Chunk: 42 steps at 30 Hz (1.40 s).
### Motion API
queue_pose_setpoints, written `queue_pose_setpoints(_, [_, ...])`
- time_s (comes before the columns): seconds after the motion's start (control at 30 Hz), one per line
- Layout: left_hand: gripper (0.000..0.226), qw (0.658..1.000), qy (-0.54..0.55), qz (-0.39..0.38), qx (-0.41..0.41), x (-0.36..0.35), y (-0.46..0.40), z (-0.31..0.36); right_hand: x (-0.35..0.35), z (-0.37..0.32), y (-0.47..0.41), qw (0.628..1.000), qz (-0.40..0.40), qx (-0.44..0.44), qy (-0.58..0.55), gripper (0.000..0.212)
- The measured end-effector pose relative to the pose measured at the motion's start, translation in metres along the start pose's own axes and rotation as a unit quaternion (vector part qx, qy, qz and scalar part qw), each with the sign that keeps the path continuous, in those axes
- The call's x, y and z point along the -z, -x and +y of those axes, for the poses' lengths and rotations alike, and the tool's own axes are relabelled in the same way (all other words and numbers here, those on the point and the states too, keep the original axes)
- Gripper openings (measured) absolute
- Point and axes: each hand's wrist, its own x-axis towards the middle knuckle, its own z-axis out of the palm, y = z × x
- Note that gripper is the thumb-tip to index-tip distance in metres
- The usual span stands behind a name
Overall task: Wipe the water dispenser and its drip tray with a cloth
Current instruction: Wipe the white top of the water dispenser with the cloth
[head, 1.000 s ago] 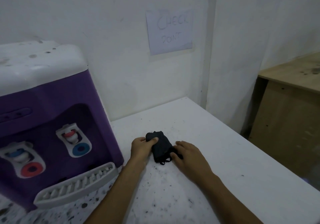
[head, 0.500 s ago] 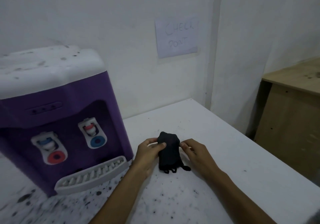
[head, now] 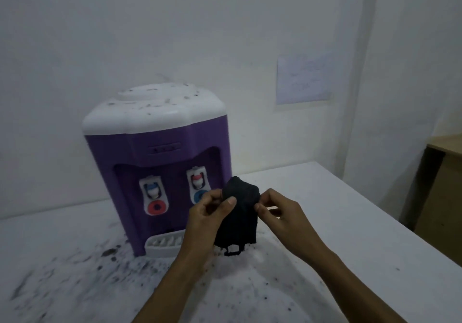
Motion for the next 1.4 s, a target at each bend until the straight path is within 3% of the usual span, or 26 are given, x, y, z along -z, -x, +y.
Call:
queue_pose_setpoints(0.17, [0.010, 0.996, 0.043, 0.043, -0.064, 0.037, 0.013, 0.029, -0.035, -0.049, -0.016, 0.998, -0.058, 0.037, 0.002, 0.008])
queue_pose_setpoints(0.47, [0.036, 0.978, 0.156, 0.072, -0.119, 0.092, 0.027, 0.066, -0.089, -0.116, -0.046, 0.986, -0.090, 0.137, 0.021, 0.021])
queue_pose_setpoints(0.63, [0.032, 0.958, 0.161, 0.175, -0.161, 0.113, 0.032, 0.077, -0.101, -0.131, -0.047, 0.970, -0.121, 0.201, 0.061, 0.030])
queue_pose_setpoints(0.8, [0.032, 0.929, 0.171, 0.270, -0.184, 0.141, 0.022, 0.087, -0.088, -0.133, -0.055, 0.972, -0.088, 0.201, 0.078, 0.029])
queue_pose_setpoints(0.97, [0.044, 0.908, -0.033, 0.329, -0.258, 0.166, -0.007, 0.106, -0.075, -0.134, -0.075, 0.978, -0.032, 0.185, 0.085, 0.024])
queue_pose_setpoints(1.1, [0.046, 0.840, -0.217, 0.367, -0.336, 0.167, -0.041, 0.123, -0.072, -0.139, -0.091, 0.974, 0.034, 0.201, 0.104, 0.023])
queue_pose_setpoints(1.3, [0.052, 0.752, -0.445, 0.280, -0.397, 0.171, -0.077, 0.099, -0.075, -0.134, -0.109, 0.963, 0.133, 0.195, 0.131, 0.026])
queue_pose_setpoints(1.4, [0.051, 0.745, -0.473, 0.249, -0.398, 0.172, -0.078, 0.087, -0.074, -0.126, -0.117, 0.952, 0.166, 0.198, 0.163, 0.036])
